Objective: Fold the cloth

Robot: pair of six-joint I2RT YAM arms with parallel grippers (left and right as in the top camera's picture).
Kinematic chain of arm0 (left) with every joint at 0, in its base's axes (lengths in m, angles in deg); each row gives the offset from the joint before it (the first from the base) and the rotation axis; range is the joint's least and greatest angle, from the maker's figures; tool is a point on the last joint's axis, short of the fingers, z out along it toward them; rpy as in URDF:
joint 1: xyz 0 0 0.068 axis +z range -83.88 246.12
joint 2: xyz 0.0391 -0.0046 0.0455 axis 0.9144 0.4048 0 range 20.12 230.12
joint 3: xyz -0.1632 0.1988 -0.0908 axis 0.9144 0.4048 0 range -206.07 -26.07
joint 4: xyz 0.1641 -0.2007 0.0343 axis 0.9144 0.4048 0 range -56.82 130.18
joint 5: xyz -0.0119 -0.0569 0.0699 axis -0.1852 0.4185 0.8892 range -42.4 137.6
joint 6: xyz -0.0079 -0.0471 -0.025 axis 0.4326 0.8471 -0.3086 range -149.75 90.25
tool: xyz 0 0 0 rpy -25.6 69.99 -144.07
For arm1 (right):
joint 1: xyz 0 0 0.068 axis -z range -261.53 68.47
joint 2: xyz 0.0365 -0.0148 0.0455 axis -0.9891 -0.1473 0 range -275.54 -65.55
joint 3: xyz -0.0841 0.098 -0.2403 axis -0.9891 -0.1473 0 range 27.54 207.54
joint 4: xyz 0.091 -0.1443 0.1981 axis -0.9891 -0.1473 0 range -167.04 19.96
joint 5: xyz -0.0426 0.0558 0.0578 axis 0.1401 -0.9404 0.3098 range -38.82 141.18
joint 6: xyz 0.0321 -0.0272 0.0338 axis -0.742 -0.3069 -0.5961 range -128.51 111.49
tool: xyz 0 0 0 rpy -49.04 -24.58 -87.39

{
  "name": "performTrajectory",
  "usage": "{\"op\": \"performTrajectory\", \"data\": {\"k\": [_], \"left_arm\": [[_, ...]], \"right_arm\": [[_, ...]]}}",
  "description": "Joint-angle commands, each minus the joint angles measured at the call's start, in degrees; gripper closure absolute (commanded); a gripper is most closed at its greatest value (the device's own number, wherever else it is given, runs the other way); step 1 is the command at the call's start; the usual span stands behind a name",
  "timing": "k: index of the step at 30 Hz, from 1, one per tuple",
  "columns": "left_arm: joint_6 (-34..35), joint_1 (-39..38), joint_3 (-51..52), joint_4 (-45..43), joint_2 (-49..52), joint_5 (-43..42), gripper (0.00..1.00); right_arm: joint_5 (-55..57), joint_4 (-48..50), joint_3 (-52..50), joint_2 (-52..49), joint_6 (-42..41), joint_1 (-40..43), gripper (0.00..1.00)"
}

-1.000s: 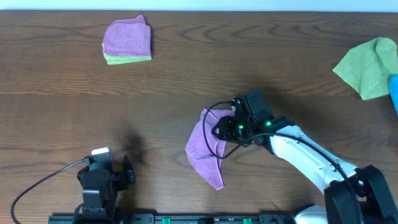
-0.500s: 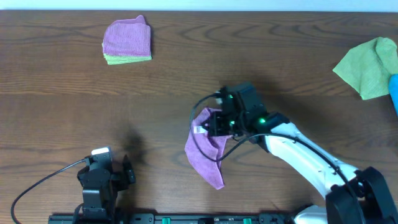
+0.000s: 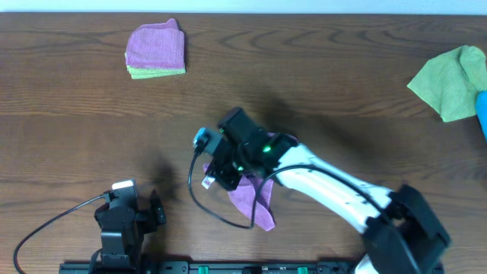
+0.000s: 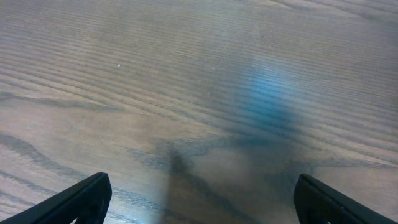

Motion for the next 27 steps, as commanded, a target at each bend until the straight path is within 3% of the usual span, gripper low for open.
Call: {"op": "performTrajectory", "data": {"k": [1, 6, 12, 21, 27], "left_arm": [[-0.8, 0.2, 1.2, 1.7, -0.2, 0.4, 0.05], [-0.8, 0.2, 1.2, 1.8, -0.2, 0.4, 0.05], [-0.8, 0.2, 1.2, 1.7, -0.2, 0.4, 0.05], [-0.8, 0.2, 1.2, 1.8, -0.2, 0.4, 0.05], [-0.8, 0.2, 1.2, 1.8, -0.2, 0.4, 0.05]], "right_arm": [[-0.2, 1.4, 1.0, -2.0, 3.2, -2.3, 0.98], [0.2, 1.7, 2.5, -2.2, 3.2, -2.8, 0.99], [6.9, -7.0, 10.2, -2.2, 5.3, -0.8, 0.99], [29.7, -17.4, 28.4, -2.2, 13.1, 8.4, 0.99], [36.0, -19.4, 35.5, -2.2, 20.5, 18.4, 0.99]]}}
